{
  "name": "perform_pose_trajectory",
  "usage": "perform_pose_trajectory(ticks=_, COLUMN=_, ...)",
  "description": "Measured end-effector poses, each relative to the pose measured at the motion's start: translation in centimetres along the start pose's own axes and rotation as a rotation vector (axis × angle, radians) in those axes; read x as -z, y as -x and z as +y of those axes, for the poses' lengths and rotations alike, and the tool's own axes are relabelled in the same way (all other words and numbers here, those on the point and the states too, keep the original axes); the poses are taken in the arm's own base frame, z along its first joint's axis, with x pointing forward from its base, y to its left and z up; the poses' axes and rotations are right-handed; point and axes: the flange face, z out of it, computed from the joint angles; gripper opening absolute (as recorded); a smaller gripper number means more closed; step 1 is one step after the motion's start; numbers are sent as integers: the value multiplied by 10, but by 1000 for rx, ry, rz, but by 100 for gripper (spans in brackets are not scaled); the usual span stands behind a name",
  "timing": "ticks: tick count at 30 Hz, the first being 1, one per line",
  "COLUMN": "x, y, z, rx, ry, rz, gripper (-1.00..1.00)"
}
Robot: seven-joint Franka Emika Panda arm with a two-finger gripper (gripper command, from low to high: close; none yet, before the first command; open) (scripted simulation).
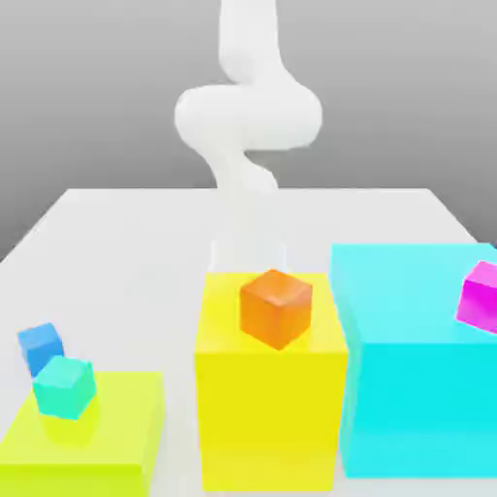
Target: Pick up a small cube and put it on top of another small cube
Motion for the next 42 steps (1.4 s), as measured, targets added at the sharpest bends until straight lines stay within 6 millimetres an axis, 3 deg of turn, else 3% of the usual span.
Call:
perform_pose_trajectory(ticks=5, x=-107, y=-37, z=83, rx=-167, ry=167, rz=-55, gripper=0)
perform_pose_trajectory(ticks=11, x=-202, y=-49, z=215, rx=-380, ry=356, rz=-114, gripper=0)
perform_pose_trajectory(ticks=16, x=-251, y=-29, z=337, rx=-564, ry=509, rz=-162, gripper=0)
perform_pose_trajectory(ticks=18, x=-259, y=-15, z=395, rx=-660, ry=574, rz=-172, gripper=0)
perform_pose_trajectory(ticks=22, x=-274, y=30, z=479, rx=-794, ry=685, rz=-212, gripper=0)
perform_pose_trajectory(ticks=28, x=-319, y=65, z=520, rx=-812, ry=707, rz=-222, gripper=0)
perform_pose_trajectory(ticks=29, x=-323, y=68, z=523, rx=-813, ry=707, rz=-223, gripper=-100)
perform_pose_trajectory(ticks=36, x=-322, y=67, z=522, rx=-813, ry=708, rz=-224, gripper=-100)
perform_pose_trajectory(ticks=42, x=-280, y=41, z=491, rx=-811, ry=705, rz=-225, gripper=-100)
